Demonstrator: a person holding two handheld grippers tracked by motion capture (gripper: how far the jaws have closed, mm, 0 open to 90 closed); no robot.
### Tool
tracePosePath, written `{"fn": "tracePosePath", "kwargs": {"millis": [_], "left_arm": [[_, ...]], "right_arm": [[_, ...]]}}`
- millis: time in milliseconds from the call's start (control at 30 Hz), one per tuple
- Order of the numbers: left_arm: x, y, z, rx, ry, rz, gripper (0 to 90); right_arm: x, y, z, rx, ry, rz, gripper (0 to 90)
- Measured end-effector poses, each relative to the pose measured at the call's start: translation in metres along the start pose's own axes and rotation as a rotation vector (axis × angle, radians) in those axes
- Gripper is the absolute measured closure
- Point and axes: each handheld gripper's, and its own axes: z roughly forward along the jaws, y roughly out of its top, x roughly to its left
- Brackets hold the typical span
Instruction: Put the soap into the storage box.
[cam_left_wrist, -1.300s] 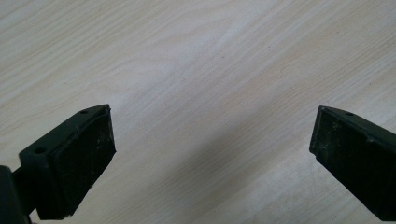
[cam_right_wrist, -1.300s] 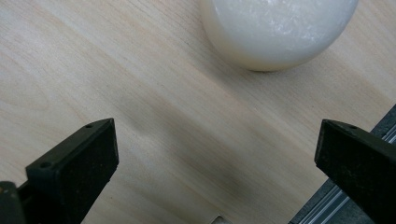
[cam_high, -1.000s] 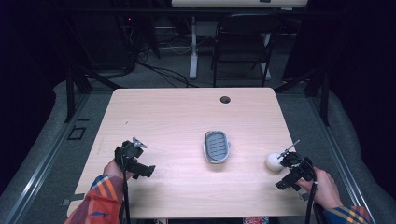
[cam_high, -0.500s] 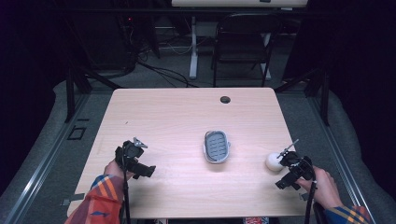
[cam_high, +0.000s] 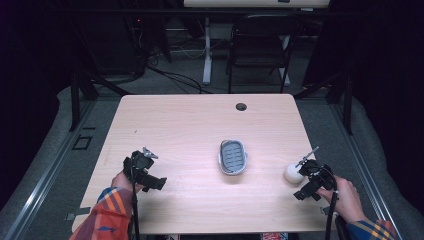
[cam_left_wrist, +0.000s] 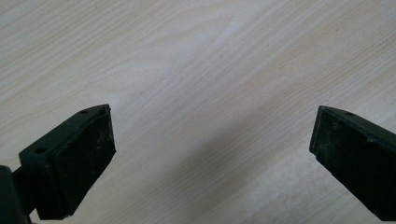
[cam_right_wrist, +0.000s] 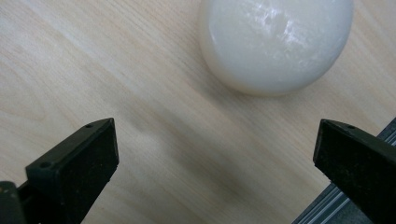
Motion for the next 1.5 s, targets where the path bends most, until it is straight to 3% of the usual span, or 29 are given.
{"fn": "tracePosePath", "kwargs": {"millis": [33,100,267,400,433,467,500,567,633,667,767,800,867,900,933,1033,1067,1133,1200,1267,1300,1333,1367,1400,1433,1467,1500], "left_arm": [[0.0,0.0,0.0,0.001,0.0,0.001,0.1],[0.0,0.0,0.0,0.0,0.001,0.0,0.1],[0.0,0.0,0.0,-0.001,0.001,0.001,0.1],[0.0,0.0,0.0,0.0,0.001,0.002,0.1],[0.0,0.0,0.0,0.0,0.001,0.001,0.1],[0.0,0.0,0.0,0.001,0.0,0.002,0.1],[0.0,0.0,0.0,0.001,0.0,0.002,0.1],[0.0,0.0,0.0,0.003,0.0,0.003,0.1],[0.0,0.0,0.0,0.004,-0.001,0.004,0.1],[0.0,0.0,0.0,0.003,-0.001,0.004,0.1],[0.0,0.0,0.0,0.006,-0.002,0.006,0.1],[0.0,0.0,0.0,0.006,-0.002,0.005,0.1],[-0.001,0.0,0.001,0.004,0.0,0.007,0.1],[-0.001,0.0,0.001,0.004,0.0,0.007,0.1],[-0.001,0.0,0.001,0.004,0.0,0.007,0.1],[-0.001,0.001,0.001,0.003,-0.001,0.007,0.1],[-0.001,0.001,0.001,0.002,-0.003,0.007,0.1],[-0.001,0.001,0.001,0.003,-0.004,0.008,0.1],[-0.001,0.001,0.001,0.003,-0.004,0.009,0.1],[-0.001,0.001,0.001,0.003,-0.005,0.009,0.1],[-0.001,0.001,0.001,0.003,-0.004,0.008,0.1],[-0.001,0.001,0.001,0.003,-0.003,0.009,0.1],[-0.001,0.001,0.001,0.003,-0.004,0.007,0.1],[-0.001,0.001,0.001,0.003,-0.004,0.007,0.1],[-0.001,0.001,0.001,0.003,-0.004,0.007,0.1],[-0.001,0.001,0.001,0.003,-0.005,0.008,0.1],[-0.001,0.001,0.001,0.003,-0.005,0.008,0.1]], "right_arm": [[-0.001,0.001,-0.001,0.013,-0.001,-0.012,0.0],[-0.001,0.001,0.0,-0.026,0.008,0.009,0.0],[-0.005,0.005,-0.003,-0.036,0.019,0.001,0.0],[-0.007,0.008,0.0,-0.082,0.032,0.04,0.0],[-0.01,0.01,-0.003,-0.045,0.033,0.009,0.0],[-0.012,0.011,-0.003,-0.034,0.032,0.006,0.0],[-0.012,0.011,0.0,-0.063,0.032,0.028,0.0],[-0.016,0.015,-0.003,-0.022,0.034,-0.008,0.0],[-0.014,0.015,0.0,-0.064,0.04,0.022,0.0],[-0.016,0.018,-0.001,-0.038,0.038,-0.002,0.0],[-0.014,0.021,0.002,-0.054,0.053,0.006,0.0],[-0.013,0.022,0.005,-0.088,0.065,0.032,0.0],[-0.015,0.024,0.005,-0.084,0.066,0.025,0.0],[-0.021,0.031,-0.001,0.019,0.051,-0.065,0.0],[-0.017,0.029,0.004,-0.054,0.065,0.006,0.0],[-0.022,0.037,0.005,0.01,0.058,-0.039,0.0],[-0.019,0.036,0.01,-0.054,0.072,0.017,0.0],[-0.028,0.046,0.003,0.097,0.04,-0.105,0.0],[-0.024,0.045,0.012,0.004,0.071,-0.01,0.0],[-0.026,0.049,0.012,0.034,0.059,-0.035,0.0],[-0.024,0.049,0.016,-0.013,0.07,0.005,0.0],[-0.028,0.053,0.012,0.056,0.066,-0.054,0.0],[-0.026,0.053,0.015,0.03,0.059,-0.027,0.0],[-0.037,0.07,0.002,0.263,0.01,-0.258,0.0],[-0.037,0.07,0.002,0.263,0.01,-0.258,0.0],[-0.026,0.058,0.017,0.049,0.06,-0.042,0.0],[-0.026,0.058,0.017,0.049,0.06,-0.042,0.0]]}}
